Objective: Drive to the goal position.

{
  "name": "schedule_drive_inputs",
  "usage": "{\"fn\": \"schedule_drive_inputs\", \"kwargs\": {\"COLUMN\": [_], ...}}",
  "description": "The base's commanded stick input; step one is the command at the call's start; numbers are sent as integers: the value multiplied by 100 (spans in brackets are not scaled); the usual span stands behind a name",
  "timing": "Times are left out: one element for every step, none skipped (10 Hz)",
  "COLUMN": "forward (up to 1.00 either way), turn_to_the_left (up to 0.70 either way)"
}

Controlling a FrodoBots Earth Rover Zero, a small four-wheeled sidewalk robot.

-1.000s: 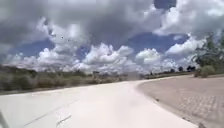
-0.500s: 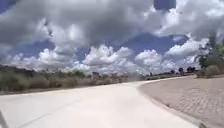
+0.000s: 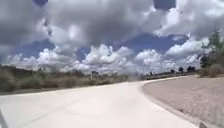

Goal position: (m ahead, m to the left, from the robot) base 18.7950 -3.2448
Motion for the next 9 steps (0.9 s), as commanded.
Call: {"fn": "schedule_drive_inputs", "kwargs": {"forward": [85, 85, 85, 85, 85, 85, 85, 85, 85], "turn_to_the_left": [0, 0, 0, 0, 0, -3, -15, -28, -31]}}
